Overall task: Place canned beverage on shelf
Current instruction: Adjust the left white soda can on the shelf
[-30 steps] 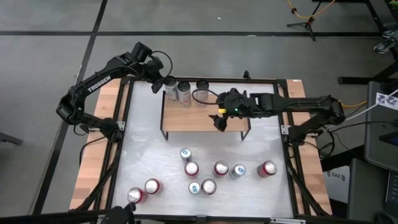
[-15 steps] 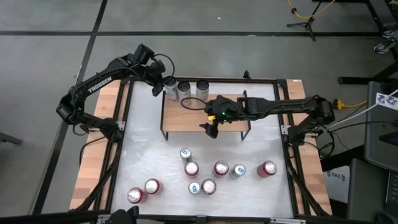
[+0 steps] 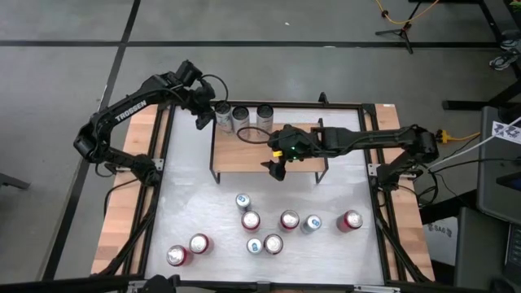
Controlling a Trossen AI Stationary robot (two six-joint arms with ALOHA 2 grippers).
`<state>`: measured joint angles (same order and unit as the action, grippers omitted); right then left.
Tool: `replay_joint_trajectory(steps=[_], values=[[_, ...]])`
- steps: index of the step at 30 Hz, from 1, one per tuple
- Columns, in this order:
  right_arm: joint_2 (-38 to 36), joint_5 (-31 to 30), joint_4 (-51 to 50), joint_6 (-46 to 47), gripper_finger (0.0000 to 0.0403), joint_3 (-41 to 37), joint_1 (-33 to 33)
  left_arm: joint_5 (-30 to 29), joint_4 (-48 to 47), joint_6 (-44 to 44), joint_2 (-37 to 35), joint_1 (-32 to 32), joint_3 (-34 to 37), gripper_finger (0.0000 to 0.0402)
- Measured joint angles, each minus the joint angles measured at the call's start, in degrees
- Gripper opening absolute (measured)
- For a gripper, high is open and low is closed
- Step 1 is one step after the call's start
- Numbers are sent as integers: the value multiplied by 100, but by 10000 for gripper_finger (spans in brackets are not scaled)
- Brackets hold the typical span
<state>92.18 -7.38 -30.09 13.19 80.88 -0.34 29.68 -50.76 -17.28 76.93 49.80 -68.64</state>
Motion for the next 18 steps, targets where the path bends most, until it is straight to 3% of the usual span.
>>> replay_joint_trajectory(steps=[8,15,18], values=[[-2,-1,-2,-1,365,0,0,254,-180,-131,0,0,0,0],[-4,-2,-2,-2,365,0,0,-735,-65,35,0,-2,0,0],[-4,-2,-2,-2,365,0,0,-892,255,225,0,0,0,0]])
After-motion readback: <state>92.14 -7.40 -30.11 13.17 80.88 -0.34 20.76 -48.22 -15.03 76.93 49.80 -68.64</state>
